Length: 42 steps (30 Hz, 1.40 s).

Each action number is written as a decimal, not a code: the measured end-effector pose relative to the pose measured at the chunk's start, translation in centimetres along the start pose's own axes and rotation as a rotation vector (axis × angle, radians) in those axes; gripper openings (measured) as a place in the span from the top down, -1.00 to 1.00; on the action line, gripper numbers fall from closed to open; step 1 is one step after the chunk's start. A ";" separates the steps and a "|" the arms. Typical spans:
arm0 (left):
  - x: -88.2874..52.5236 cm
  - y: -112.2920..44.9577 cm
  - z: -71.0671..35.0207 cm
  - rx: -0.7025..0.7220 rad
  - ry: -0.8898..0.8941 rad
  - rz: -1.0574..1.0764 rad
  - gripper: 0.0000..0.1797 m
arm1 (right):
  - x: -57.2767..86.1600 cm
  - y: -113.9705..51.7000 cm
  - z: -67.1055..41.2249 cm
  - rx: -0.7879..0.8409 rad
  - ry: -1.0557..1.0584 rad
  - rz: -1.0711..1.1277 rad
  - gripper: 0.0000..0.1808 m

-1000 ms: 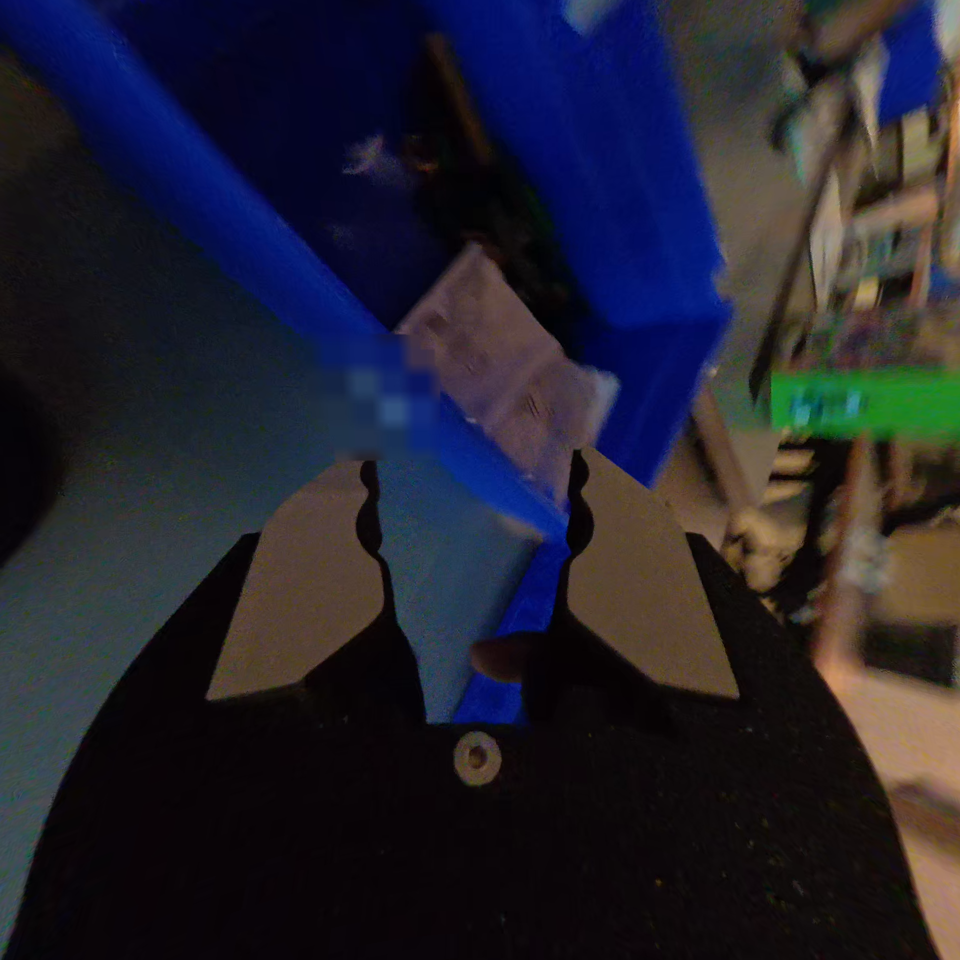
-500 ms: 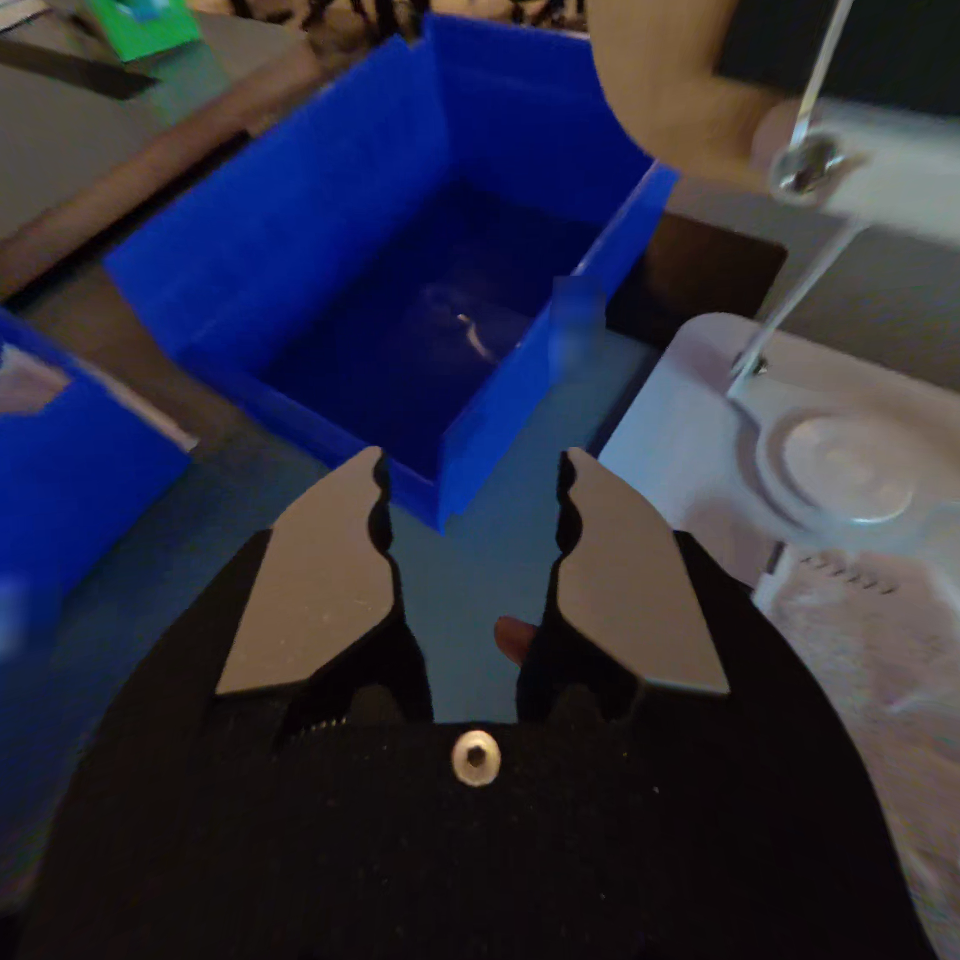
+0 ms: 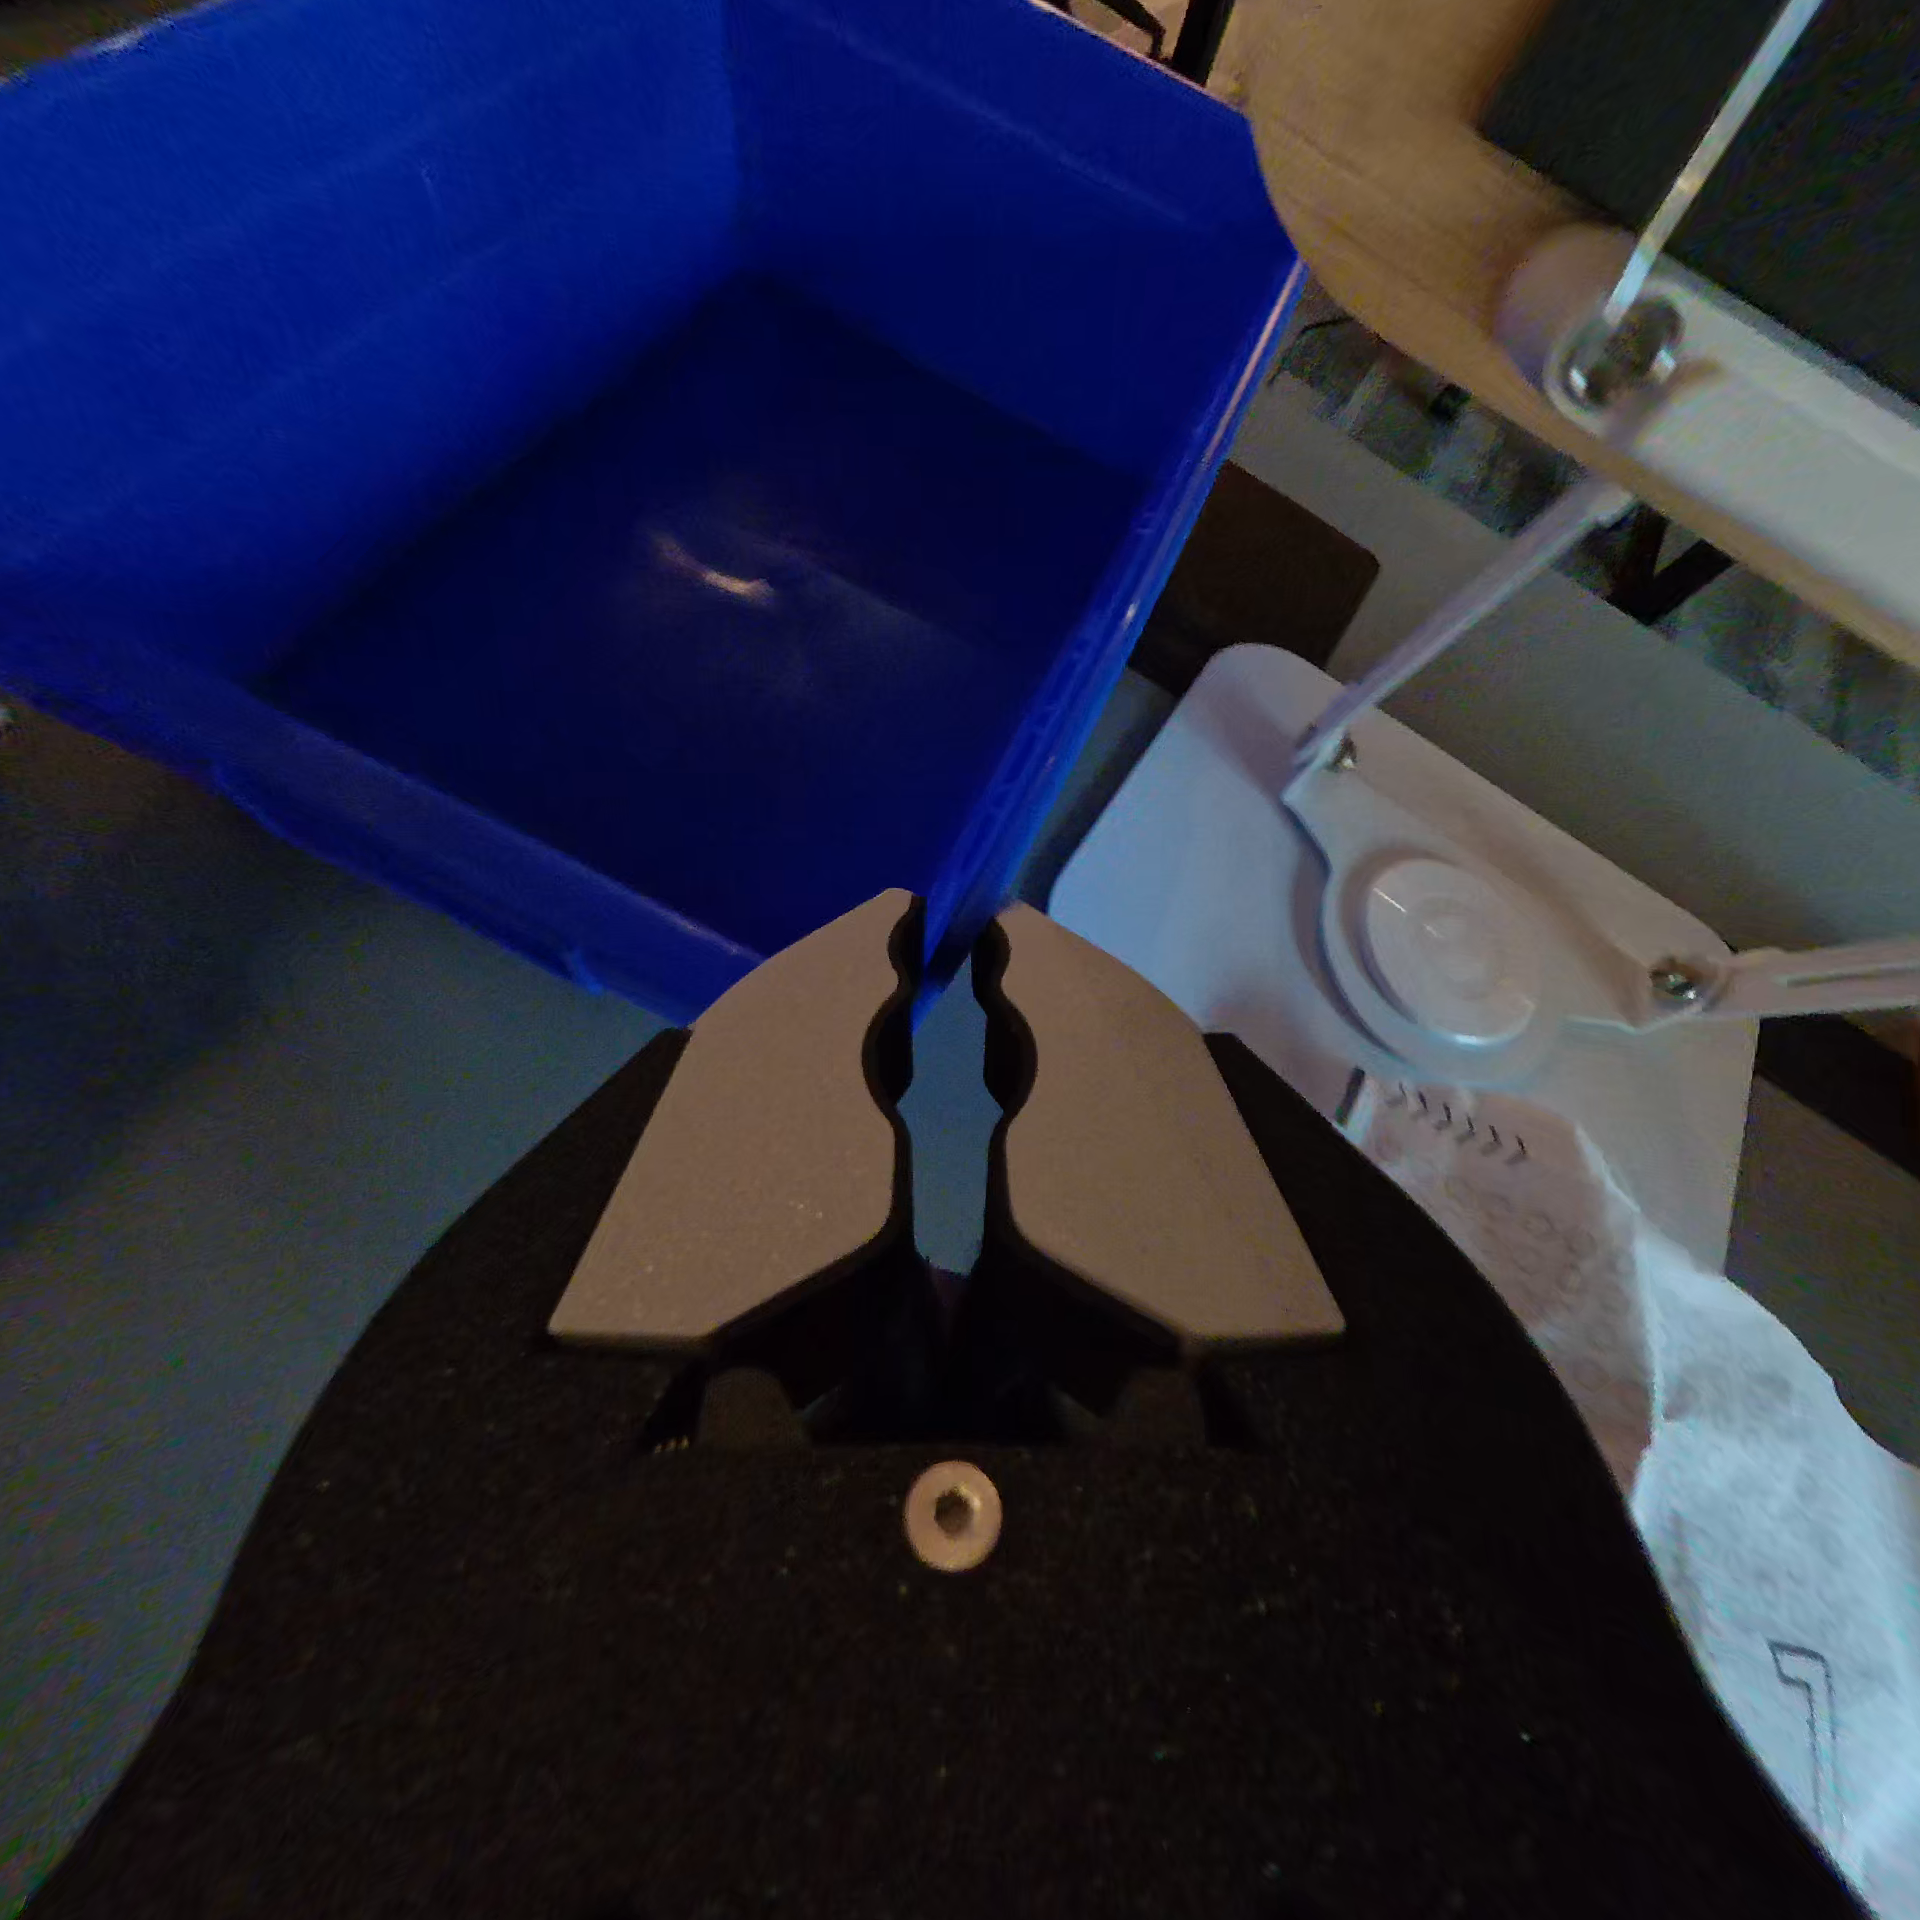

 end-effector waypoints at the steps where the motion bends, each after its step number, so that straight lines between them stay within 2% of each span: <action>1: -0.5 -1.0 0.7 -0.033 0.010 -0.040 0.50 | 0.3 0.3 0.3 0.000 0.000 -0.007 0.93; 4: -1.4 -2.9 2.1 -0.118 -0.009 -0.146 0.50 | 1.0 1.3 1.2 0.000 0.022 -0.022 0.93; 6: -1.1 -3.3 2.5 -0.132 -0.027 -0.144 0.46 | 1.3 2.1 1.9 0.006 0.037 -0.036 0.93; 12: -0.4 -3.8 2.5 -0.099 -0.026 -0.097 0.34 | 2.3 5.3 4.4 0.030 0.043 -0.137 0.92; 18: -1.4 -3.8 2.0 -0.094 -0.036 -0.177 0.27 | 3.2 9.9 7.4 0.028 0.061 -0.199 0.93; 28: -1.1 -6.7 1.3 -0.148 0.000 -0.180 0.11 | 3.1 17.9 13.0 0.061 0.086 -0.264 0.91; 31: -1.7 -8.4 1.4 -0.195 0.031 -0.199 0.10 | 4.0 19.5 13.2 0.102 0.067 -0.264 0.64; 34: -2.5 -10.2 2.2 -0.322 -0.002 -0.244 0.12 | 5.0 19.5 11.8 0.066 0.026 -0.290 0.37; 36: -2.5 -10.9 2.9 -0.377 -0.023 -0.261 0.14 | 4.6 18.8 11.3 0.025 -0.025 -0.349 0.30; 39: -1.9 -11.6 3.9 -0.404 -0.053 -0.248 0.30 | 3.2 17.2 11.6 -0.049 0.033 -0.332 0.37; 40: -1.8 -11.8 4.2 -0.416 -0.074 -0.255 0.47 | 2.8 16.8 11.6 -0.050 0.067 -0.298 0.48; 42: -1.8 -11.9 4.4 -0.427 -0.112 -0.331 0.61 | 2.4 16.2 11.4 -0.023 0.133 -0.235 0.85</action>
Point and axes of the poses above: each gripper's, where its closed fingertips meet, y back along the fingers, z out of its underside, x = y × z across the jaws, the point moved 8 cm from there along y, back along the fingers, and after that the axes turned 3 degrees about z, right-handed, at the moved point
